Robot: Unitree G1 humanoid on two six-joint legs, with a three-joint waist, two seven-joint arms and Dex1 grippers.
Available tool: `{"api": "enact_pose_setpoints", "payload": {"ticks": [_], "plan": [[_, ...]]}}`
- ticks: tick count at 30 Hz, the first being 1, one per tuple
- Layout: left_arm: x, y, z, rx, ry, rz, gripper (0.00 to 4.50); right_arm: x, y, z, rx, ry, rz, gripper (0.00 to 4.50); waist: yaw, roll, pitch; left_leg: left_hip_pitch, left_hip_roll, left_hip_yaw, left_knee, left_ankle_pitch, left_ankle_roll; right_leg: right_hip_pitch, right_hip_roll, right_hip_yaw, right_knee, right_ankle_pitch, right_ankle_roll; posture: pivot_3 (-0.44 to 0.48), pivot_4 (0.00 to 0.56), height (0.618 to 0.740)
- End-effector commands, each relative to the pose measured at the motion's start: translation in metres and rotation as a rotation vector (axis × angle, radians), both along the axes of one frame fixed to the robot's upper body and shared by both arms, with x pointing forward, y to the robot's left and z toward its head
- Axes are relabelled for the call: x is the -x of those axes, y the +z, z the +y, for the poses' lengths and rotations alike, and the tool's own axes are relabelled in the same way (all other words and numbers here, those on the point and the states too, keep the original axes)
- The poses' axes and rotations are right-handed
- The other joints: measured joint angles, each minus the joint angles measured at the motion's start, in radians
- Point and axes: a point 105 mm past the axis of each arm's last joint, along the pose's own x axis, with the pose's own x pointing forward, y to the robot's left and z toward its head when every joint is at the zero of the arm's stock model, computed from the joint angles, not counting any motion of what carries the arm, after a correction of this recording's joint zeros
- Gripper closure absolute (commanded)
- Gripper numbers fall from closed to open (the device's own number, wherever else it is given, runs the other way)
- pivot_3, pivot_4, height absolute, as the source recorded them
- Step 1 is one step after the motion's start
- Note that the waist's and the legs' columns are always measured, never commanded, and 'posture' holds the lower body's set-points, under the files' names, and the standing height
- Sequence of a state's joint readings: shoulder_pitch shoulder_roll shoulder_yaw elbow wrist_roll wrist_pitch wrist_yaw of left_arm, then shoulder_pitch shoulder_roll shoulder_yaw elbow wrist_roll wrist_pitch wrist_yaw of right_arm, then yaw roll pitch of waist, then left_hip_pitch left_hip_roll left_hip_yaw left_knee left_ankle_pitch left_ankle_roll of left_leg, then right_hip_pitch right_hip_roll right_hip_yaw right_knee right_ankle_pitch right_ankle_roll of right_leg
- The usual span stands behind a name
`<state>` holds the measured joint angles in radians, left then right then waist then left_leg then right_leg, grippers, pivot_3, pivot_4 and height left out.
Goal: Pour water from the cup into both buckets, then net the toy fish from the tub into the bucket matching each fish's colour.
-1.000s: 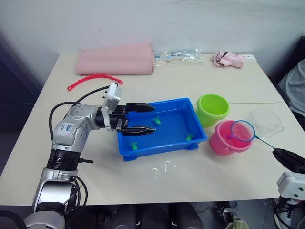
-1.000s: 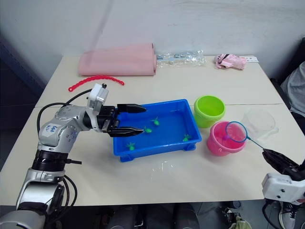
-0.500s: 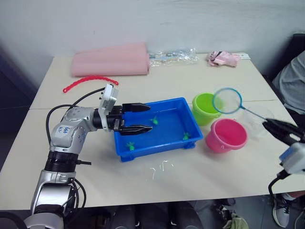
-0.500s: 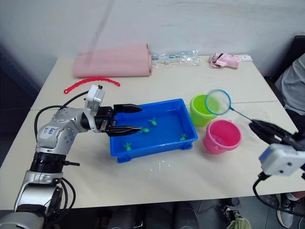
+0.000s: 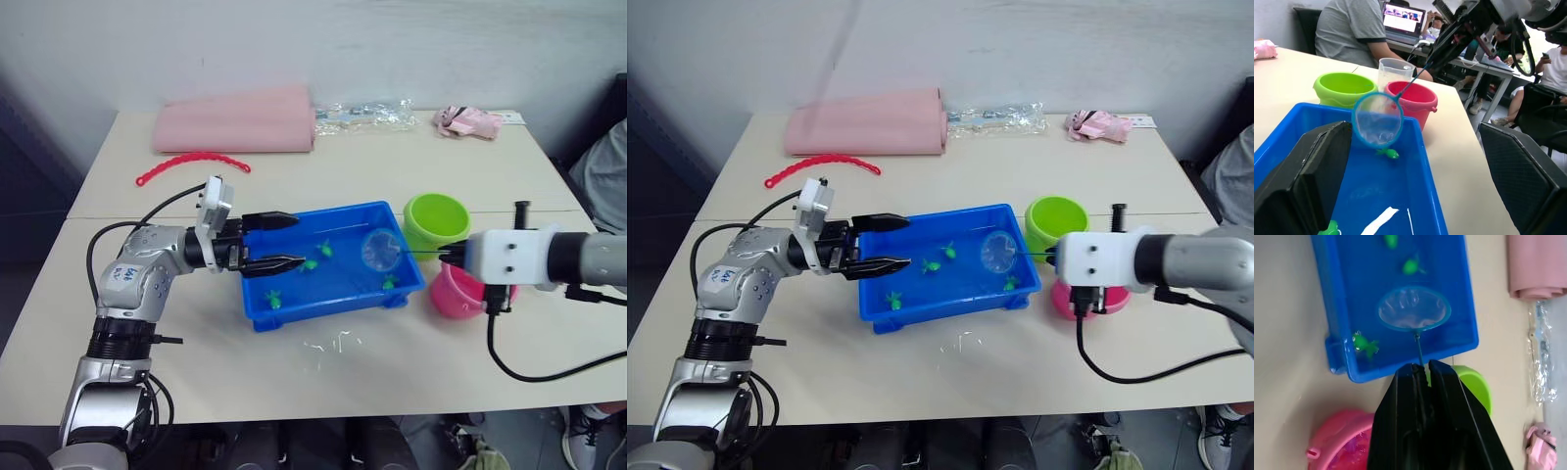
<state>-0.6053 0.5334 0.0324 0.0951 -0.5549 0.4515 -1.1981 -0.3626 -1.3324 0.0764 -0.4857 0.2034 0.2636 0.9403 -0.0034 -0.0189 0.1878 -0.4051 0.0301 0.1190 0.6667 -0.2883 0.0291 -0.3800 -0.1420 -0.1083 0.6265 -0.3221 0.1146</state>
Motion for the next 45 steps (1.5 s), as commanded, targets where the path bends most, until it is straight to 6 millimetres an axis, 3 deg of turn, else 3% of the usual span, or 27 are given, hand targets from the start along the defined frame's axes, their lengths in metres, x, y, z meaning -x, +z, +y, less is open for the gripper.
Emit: {"api": "enact_pose_setpoints", "payload": {"ticks": [1,10,15,21,25,31,40,45], "plan": [[0.0,0.008,0.008,0.0,0.023,-0.043,0.02,-0.015,-0.002,0.002,0.143,0.017,-0.041,4.5,0.001,0.0,0.0,0.0,0.0,0.0,0.0,0.0,0.0,0.0,0.0,-0.002,0.0,0.0,0.0,0.0,0.15,0.74],[0.001,0.011,0.006,-0.001,0.02,-0.049,0.02,-0.044,0.01,0.021,0.322,0.133,-0.174,4.5,-0.001,0.0,0.0,0.0,0.001,0.004,0.0,0.0,0.0,-0.003,0.002,-0.003,0.002,0.0,0.0,0.0,0.15,0.74],[0.001,0.015,0.005,-0.003,0.014,-0.054,0.02,-0.051,0.011,0.015,0.46,0.132,-0.183,4.5,0.001,0.0,0.0,-0.001,0.001,0.005,0.0,0.0,0.0,-0.003,0.002,-0.003,0.003,0.0,0.001,0.0,0.15,0.74],[0.0,0.018,0.003,-0.005,0.002,-0.052,0.02,-0.04,0.01,0.004,0.596,0.152,-0.076,4.5,0.001,0.0,0.0,-0.001,0.001,0.005,0.0,0.0,0.0,-0.004,0.003,-0.002,0.003,0.0,0.001,0.0,0.15,0.74],[-0.001,0.019,0.002,-0.002,0.001,-0.054,0.02,-0.03,0.002,0.022,0.562,0.19,-0.009,4.5,0.0,0.0,0.0,-0.001,0.001,0.005,0.001,0.0,0.0,-0.003,0.003,-0.002,0.003,0.001,0.001,0.0,0.15,0.74],[0.0,0.019,0.002,-0.001,0.003,-0.054,0.02,-0.025,-0.004,0.012,0.629,0.15,0.071,4.5,0.0,0.0,0.0,-0.001,0.001,0.005,0.001,0.0,0.0,-0.003,0.003,-0.002,0.004,0.001,0.001,0.0,0.15,0.74],[0.002,0.016,0.012,-0.034,0.006,-0.056,0.02,-0.022,-0.016,0.022,0.346,0.069,0.261,4.5,0.0,0.0,0.0,-0.001,0.001,0.004,0.001,0.0,0.0,-0.003,0.003,-0.002,0.006,0.001,0.001,0.0,0.15,0.74],[0.001,0.005,0.035,-0.151,-0.019,-0.043,0.02,-0.035,-0.025,0.023,0.138,-0.029,0.357,4.5,-0.007,0.0,0.0,0.0,0.002,0.005,0.001,0.0,-0.001,-0.004,0.004,-0.002,0.008,0.0,0.001,0.0,0.15,0.74]]}}
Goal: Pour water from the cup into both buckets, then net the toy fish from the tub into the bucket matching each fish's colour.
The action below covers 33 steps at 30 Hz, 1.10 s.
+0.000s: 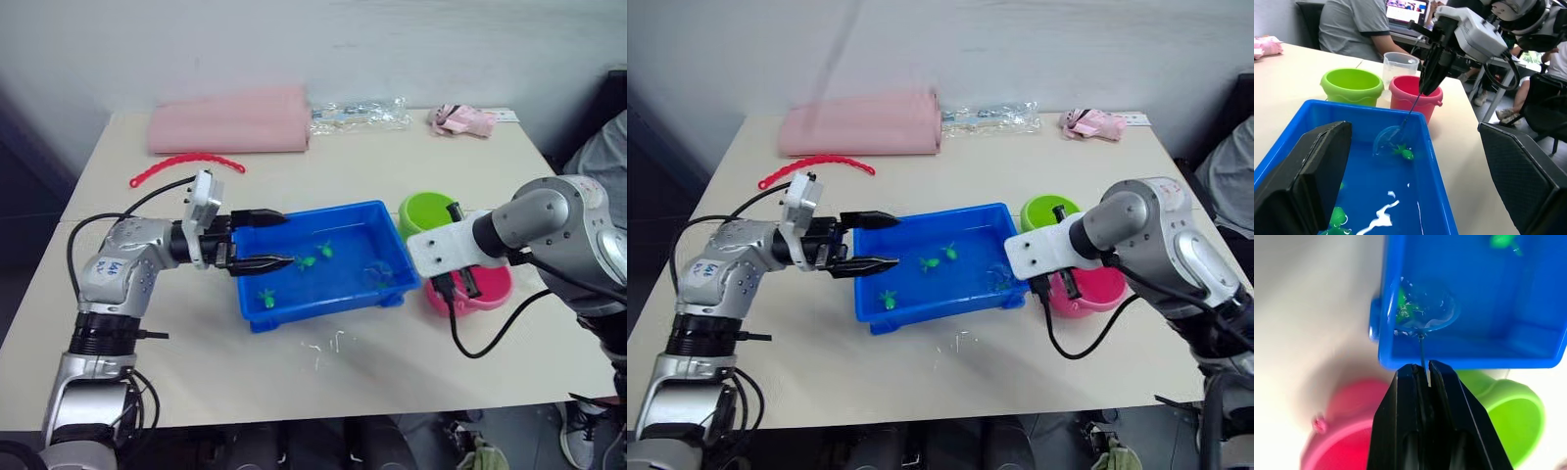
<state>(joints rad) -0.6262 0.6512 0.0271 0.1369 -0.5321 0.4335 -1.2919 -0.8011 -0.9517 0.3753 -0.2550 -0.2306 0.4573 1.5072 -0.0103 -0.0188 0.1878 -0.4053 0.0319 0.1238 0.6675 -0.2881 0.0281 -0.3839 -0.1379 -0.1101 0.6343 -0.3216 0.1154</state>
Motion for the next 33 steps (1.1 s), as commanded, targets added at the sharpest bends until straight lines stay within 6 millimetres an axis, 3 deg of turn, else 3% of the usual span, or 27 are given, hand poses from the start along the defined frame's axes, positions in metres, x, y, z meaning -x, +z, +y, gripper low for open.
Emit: {"api": "enact_pose_setpoints", "payload": {"ticks": [1,15,26,33], "plan": [[-0.001,0.002,0.013,-0.045,-0.013,-0.025,0.02,-0.004,-0.002,-0.005,-0.088,-0.076,0.042,4.5,0.0,0.0,0.0,0.0,0.0,0.0,0.0,0.0,0.0,-0.001,0.0,0.0,0.001,0.0,0.0,0.0,0.15,0.74],[-0.002,-0.001,0.026,-0.075,0.01,-0.025,0.02,-0.009,-0.021,0.002,-0.455,-0.26,0.249,4.5,0.006,0.0,0.0,-0.003,0.0,0.003,0.0,0.0,0.0,-0.006,0.0,0.003,0.003,0.0,0.0,0.0,0.15,0.74],[0.0,0.0,0.033,-0.075,0.038,-0.044,0.02,0.0,0.005,-0.001,-0.733,-0.269,0.254,4.5,0.007,0.0,0.0,-0.004,0.0,0.004,0.0,0.0,0.0,-0.008,0.0,0.004,0.004,0.0,0.0,0.0,0.15,0.74],[0.001,0.004,0.032,-0.056,0.054,-0.05,0.02,0.019,0.011,-0.009,-0.916,-0.254,0.322,4.5,0.008,0.0,0.0,-0.004,0.0,0.004,0.0,0.0,0.0,-0.007,-0.001,0.004,0.003,0.0,0.0,0.0,0.15,0.74]]}}
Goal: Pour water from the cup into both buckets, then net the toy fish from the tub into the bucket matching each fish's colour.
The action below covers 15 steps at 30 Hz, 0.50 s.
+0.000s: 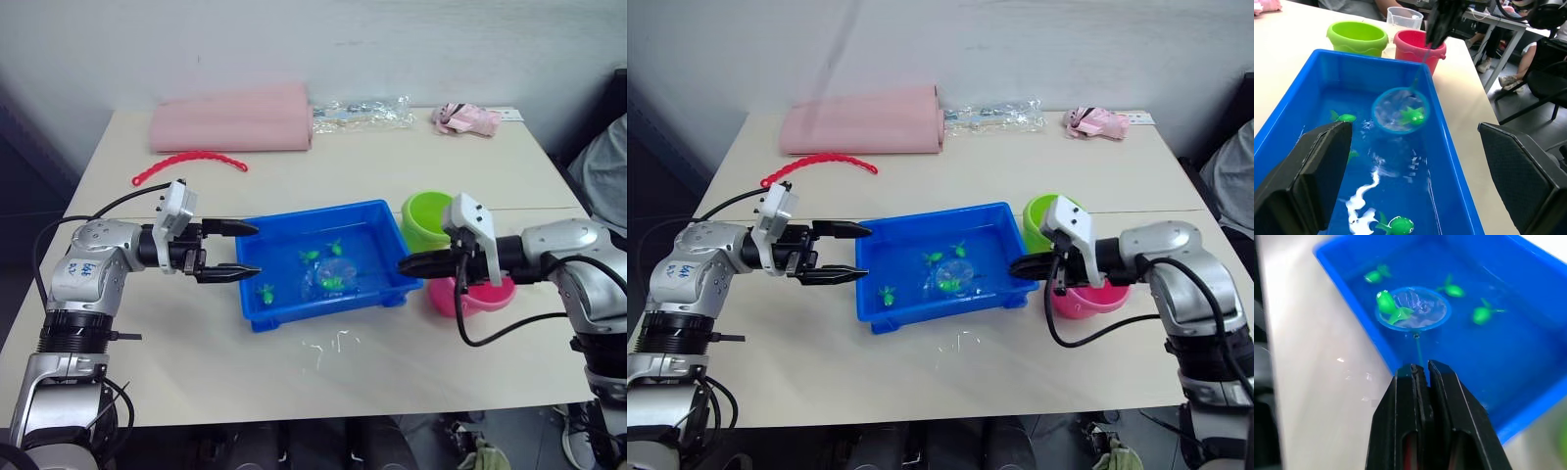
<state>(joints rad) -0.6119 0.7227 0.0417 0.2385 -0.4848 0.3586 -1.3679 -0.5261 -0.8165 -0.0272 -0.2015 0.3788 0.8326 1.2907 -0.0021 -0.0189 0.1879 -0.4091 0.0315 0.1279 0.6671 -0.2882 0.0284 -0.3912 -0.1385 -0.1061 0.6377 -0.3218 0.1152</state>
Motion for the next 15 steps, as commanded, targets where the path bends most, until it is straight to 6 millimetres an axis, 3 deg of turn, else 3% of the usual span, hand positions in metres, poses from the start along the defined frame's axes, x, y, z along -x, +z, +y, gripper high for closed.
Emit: {"api": "enact_pose_setpoints", "payload": {"ticks": [1,15], "plan": [[0.003,0.016,0.002,0.025,0.011,-0.063,0.02,0.006,0.02,-0.002,-0.083,-0.009,-0.086,4.5,0.0,0.0,0.0,0.0,0.0,0.0,0.0,0.0,0.0,0.0,0.0,0.0,0.0,0.0,0.0,0.0,0.15,0.74],[-0.007,0.03,-0.013,0.162,0.152,-0.031,0.02,0.014,0.03,-0.027,-0.193,-0.283,-0.317,4.5,0.001,0.0,0.0,0.001,0.0,0.0,0.0,0.0,0.0,0.0,0.0,0.001,0.001,0.0,0.0,0.0,0.15,0.74]]}}
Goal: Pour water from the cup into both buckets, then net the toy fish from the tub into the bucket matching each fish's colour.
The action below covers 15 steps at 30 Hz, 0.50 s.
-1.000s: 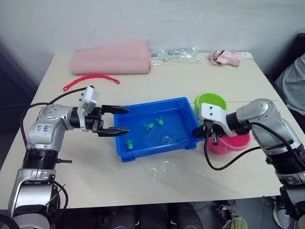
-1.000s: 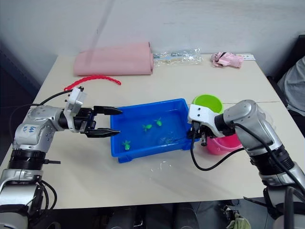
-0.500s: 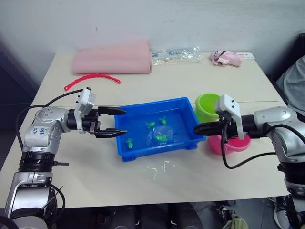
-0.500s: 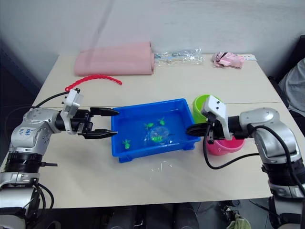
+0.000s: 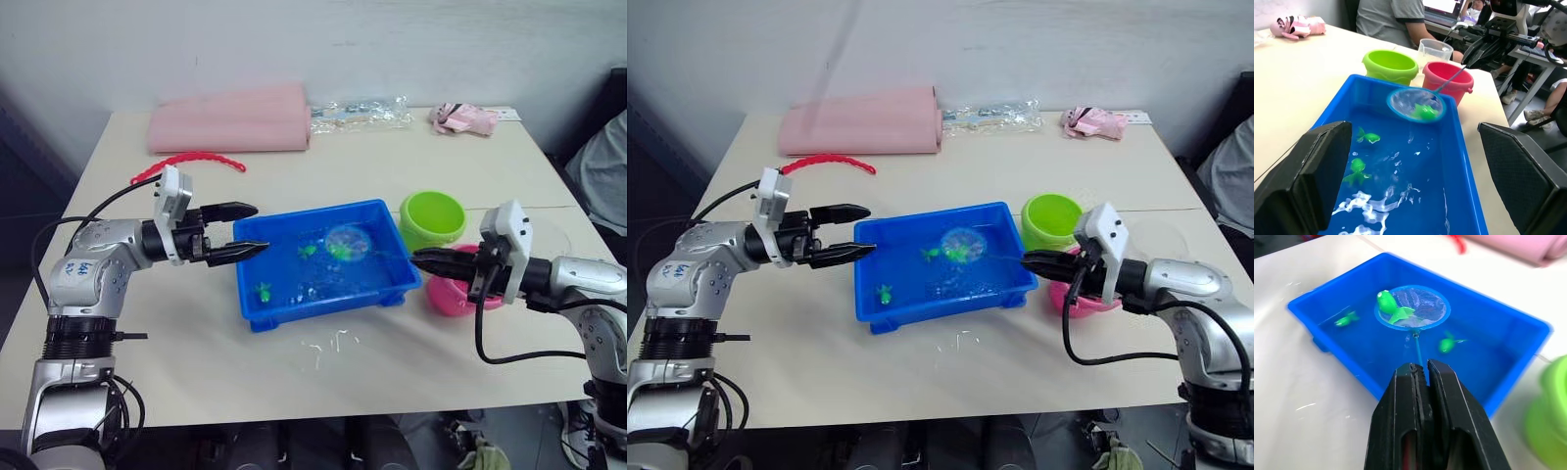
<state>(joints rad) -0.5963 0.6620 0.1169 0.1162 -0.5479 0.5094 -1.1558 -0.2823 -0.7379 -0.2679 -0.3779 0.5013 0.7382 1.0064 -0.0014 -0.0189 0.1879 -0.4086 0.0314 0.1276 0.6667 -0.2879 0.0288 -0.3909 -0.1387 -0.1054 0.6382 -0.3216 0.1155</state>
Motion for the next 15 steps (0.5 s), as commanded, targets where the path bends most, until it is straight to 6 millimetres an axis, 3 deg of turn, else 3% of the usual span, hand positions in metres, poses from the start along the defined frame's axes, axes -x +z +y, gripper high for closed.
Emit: {"api": "enact_pose_setpoints", "payload": {"ticks": [1,8,15], "plan": [[0.001,0.013,-0.005,0.032,0.007,-0.037,0.02,0.006,0.023,-0.01,-0.025,-0.063,-0.111,4.5,0.001,0.0,0.0,0.0,0.0,0.0,0.0,0.0,0.0,0.0,0.0,0.0,0.0,0.0,0.0,0.0,0.15,0.74],[-0.009,0.023,-0.026,0.021,0.014,-0.077,0.02,0.001,0.043,-0.045,-0.068,-0.223,-0.191,4.5,0.003,0.0,0.0,0.0,0.0,0.0,0.0,0.0,0.0,0.0,0.0,0.0,0.0,0.0,0.0,0.0,0.15,0.74],[-0.012,0.021,-0.034,0.034,0.008,-0.073,0.02,-0.017,0.043,-0.083,0.032,-0.403,-0.269,4.5,0.0,0.0,0.0,0.0,0.0,0.001,0.0,0.0,0.001,0.0,0.001,0.001,-0.001,0.0,0.001,0.0,0.15,0.74]]}}
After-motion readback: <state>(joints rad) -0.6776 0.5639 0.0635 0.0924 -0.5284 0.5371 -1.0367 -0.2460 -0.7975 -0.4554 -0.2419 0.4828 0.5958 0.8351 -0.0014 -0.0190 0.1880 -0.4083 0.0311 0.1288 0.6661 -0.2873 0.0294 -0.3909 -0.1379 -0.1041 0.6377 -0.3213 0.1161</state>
